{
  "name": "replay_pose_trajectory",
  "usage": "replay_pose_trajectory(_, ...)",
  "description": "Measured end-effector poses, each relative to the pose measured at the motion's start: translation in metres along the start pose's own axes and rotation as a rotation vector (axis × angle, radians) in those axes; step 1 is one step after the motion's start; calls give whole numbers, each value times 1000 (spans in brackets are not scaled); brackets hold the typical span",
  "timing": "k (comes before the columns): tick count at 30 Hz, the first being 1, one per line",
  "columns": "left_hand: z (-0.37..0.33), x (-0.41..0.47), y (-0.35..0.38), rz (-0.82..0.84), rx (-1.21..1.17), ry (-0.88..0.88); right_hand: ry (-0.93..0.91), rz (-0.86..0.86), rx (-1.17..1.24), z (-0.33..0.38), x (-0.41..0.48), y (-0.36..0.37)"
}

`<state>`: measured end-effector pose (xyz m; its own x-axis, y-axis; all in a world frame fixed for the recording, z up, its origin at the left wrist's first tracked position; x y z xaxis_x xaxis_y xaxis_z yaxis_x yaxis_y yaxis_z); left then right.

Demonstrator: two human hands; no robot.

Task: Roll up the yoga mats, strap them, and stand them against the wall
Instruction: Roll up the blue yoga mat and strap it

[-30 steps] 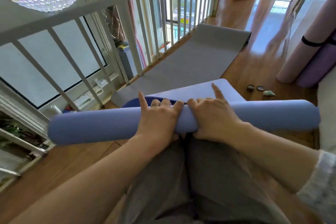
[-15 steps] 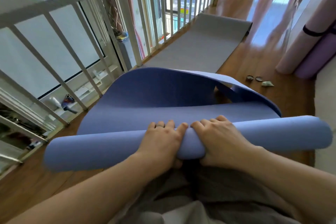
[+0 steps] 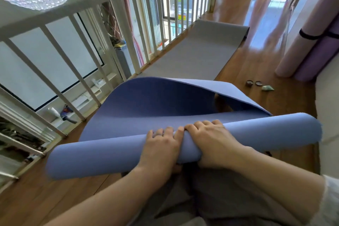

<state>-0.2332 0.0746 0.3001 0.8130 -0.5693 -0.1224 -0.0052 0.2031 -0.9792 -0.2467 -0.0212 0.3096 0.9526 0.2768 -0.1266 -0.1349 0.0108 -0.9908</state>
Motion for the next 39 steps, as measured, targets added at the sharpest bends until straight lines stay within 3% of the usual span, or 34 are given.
replay_pose_trajectory(3, 9, 19, -2, 36, -70, 53, 12, 28, 38, -7, 5, -1)
replay_pose_trajectory(8, 21, 41, 1, 263, -242, 136, 74, -233, -113, -7, -3, 11)
replay_pose_trajectory(10, 23, 44, -1, 274, -239, 130, 75, -226, -88, -8, 1, 10)
replay_pose_trajectory(15, 11, 23, -1, -5, 56, 0, 70, -22, 39, -24, 18, 0)
replay_pose_trajectory(19, 16, 35, -3, -38, -1, 8, 40, 63, 118, -34, 27, 0)
replay_pose_trajectory(21, 22, 46, -4, 11, -62, 41, 42, 4, 69, -36, 26, 0)
replay_pose_trajectory(25, 32, 60, -8, 143, -125, 83, 16, -305, -123, -24, 20, 6)
replay_pose_trajectory(27, 31, 58, -10, 121, -71, 50, 17, -262, -95, -27, 24, 7)
replay_pose_trajectory(30, 22, 40, -4, -127, 73, 47, 43, -154, -117, -30, 30, 2)
replay_pose_trajectory(32, 22, 32, 1, -254, 26, 46, 25, -156, -151, -25, 30, -1)
replay_pose_trajectory(36, 20, 41, -14, -183, 11, 46, 43, -76, -70, -33, 32, -12)
replay_pose_trajectory(39, 19, 42, -48, -258, -26, 71, 19, -98, -51, -41, 27, -44)
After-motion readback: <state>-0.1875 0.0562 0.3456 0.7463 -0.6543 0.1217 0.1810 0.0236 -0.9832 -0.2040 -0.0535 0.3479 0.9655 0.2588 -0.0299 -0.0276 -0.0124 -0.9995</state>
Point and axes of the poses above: each hand's wrist, its own x-axis towards the middle knuckle, its own y-axis out of the palm, z = x × y, the point moved 7 cm from there along x, towards the middle knuckle, and after that the axes turned 5 degrees about -y, right-handed, at the moved point
